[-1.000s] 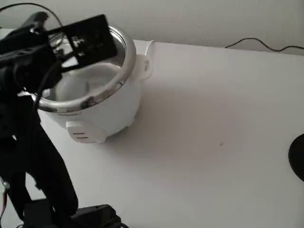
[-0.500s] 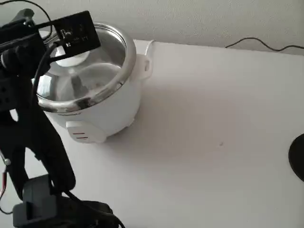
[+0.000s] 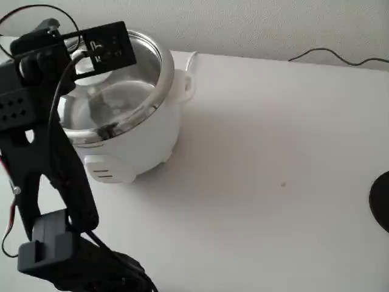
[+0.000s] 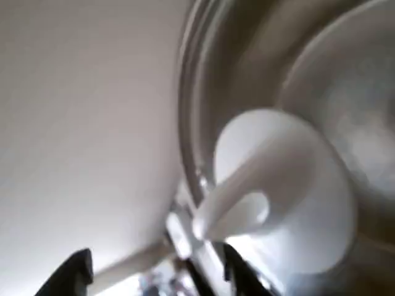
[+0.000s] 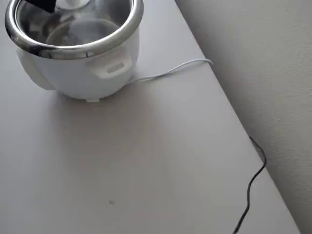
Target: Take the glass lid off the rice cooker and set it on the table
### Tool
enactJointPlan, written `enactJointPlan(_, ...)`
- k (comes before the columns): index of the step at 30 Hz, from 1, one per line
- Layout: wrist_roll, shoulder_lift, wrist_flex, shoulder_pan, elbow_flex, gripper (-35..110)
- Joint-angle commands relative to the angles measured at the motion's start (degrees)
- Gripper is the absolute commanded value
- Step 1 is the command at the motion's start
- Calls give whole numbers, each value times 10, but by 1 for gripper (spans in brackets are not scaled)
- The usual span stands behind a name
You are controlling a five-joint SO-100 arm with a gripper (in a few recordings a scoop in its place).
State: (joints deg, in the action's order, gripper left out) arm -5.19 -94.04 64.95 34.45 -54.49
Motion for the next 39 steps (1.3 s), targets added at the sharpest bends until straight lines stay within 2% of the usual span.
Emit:
enactJointPlan(1, 10, 5, -23, -29, 35, 27)
enactJointPlan(8, 29, 24, -52, -63, 34, 20)
enactJointPlan(14, 27, 22, -62, -85, 34, 1)
enactJointPlan(22, -27, -40, -83, -99, 34, 0)
enactJointPlan(35, -25, -197, -132, -163, 34, 0)
enactJointPlan(39, 18, -238, -119, -189, 34, 0)
